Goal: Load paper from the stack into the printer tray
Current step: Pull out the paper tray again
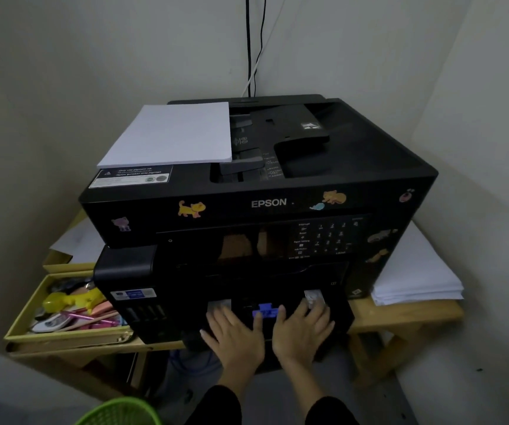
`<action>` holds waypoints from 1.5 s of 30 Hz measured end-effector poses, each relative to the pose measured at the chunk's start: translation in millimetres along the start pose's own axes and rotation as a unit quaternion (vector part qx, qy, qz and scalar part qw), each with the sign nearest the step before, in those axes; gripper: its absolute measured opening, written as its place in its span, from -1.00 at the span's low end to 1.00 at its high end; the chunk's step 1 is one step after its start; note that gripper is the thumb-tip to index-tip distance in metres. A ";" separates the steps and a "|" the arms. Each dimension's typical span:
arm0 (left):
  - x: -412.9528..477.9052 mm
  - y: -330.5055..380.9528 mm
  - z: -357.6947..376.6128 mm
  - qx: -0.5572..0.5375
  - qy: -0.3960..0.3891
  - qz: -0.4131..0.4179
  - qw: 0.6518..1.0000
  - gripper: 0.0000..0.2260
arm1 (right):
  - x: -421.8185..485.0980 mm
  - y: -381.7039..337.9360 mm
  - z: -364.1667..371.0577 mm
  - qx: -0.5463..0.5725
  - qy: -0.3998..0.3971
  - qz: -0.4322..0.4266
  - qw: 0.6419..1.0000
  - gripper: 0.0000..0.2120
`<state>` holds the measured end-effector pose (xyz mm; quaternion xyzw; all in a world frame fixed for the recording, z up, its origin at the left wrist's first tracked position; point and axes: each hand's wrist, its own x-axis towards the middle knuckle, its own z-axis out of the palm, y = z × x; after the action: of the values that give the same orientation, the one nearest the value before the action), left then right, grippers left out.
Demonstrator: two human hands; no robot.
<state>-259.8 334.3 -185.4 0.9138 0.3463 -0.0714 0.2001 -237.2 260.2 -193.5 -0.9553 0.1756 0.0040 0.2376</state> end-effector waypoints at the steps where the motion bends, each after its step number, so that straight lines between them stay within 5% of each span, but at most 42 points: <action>1: 1.8 -2.0 1.4 0.007 -0.011 0.020 1.000 -0.28 | 1.9 3.6 -1.2 -0.036 -0.027 -0.033 0.998 -0.43; 7: 2.7 -19.8 2.0 0.077 -0.023 0.104 0.991 -0.38 | 5.6 24.4 -5.8 -0.087 -0.075 -0.124 0.986 -0.37; 21: -17.9 -34.6 -1.3 0.115 -0.048 0.109 0.986 -0.34 | -2.4 54.3 -23.5 -0.155 -0.123 -0.205 0.959 -0.38; 28: -60.9 -55.7 3.2 0.135 -0.052 0.117 0.983 -0.37 | -43.5 83.9 -30.6 -0.162 -0.111 -0.212 0.957 -0.27; 45: -119.3 -95.3 -0.7 0.129 -0.076 0.168 0.974 -0.39 | -102.6 119.1 -57.3 -0.170 -0.153 -0.188 0.955 -0.41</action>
<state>-412.3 327.2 -182.8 0.9688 0.1592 -0.1504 0.1159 -378.0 170.1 -187.2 -0.9853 -0.0487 0.1352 0.0925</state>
